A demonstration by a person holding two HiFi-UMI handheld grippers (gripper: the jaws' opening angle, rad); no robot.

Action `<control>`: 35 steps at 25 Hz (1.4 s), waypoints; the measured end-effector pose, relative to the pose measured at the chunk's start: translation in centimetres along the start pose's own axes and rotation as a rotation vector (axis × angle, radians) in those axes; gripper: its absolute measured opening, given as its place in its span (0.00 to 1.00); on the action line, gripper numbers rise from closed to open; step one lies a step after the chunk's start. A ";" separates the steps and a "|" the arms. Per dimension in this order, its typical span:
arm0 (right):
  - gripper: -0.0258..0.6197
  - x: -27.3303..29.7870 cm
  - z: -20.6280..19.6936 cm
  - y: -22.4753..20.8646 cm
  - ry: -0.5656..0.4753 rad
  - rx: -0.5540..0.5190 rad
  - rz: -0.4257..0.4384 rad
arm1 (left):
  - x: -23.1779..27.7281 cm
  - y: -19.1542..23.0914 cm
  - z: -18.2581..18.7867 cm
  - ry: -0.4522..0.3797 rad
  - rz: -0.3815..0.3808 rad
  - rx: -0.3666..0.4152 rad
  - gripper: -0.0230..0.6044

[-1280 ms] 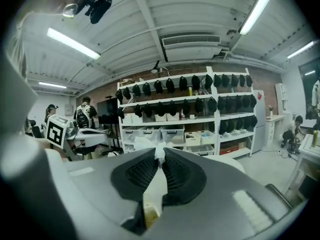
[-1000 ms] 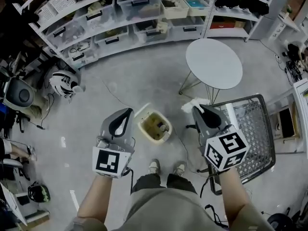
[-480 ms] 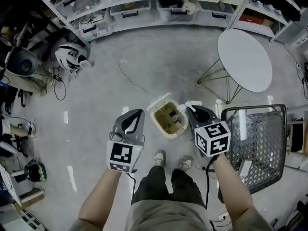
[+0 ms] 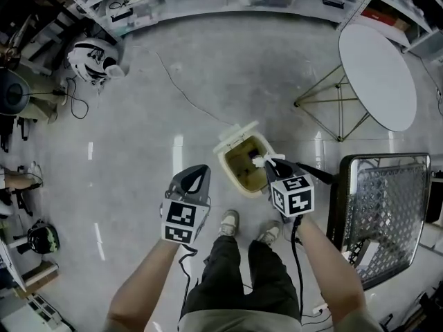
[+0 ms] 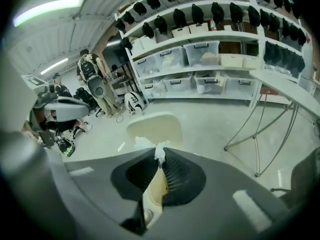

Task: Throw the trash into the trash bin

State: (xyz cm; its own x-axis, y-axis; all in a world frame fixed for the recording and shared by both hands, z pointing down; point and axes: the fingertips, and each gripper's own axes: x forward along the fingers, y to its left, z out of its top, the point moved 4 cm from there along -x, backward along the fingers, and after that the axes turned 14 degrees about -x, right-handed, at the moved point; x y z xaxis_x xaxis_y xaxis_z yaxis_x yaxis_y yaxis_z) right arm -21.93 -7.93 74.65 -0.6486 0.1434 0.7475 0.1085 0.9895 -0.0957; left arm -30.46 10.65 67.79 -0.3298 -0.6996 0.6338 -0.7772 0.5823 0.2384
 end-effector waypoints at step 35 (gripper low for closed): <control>0.28 0.0 -1.6 0.0 -0.040 0.071 0.006 | 0.5 1.1 -1.6 0.002 0.005 -0.091 0.04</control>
State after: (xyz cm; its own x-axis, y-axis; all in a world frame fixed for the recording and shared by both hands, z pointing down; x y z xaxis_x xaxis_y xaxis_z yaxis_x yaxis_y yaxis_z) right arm -20.67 -7.92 75.69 -0.6779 0.1485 0.7200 0.0594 0.9872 -0.1477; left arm -30.66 11.65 69.52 -0.3321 -0.6961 0.6365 -0.7236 0.6209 0.3015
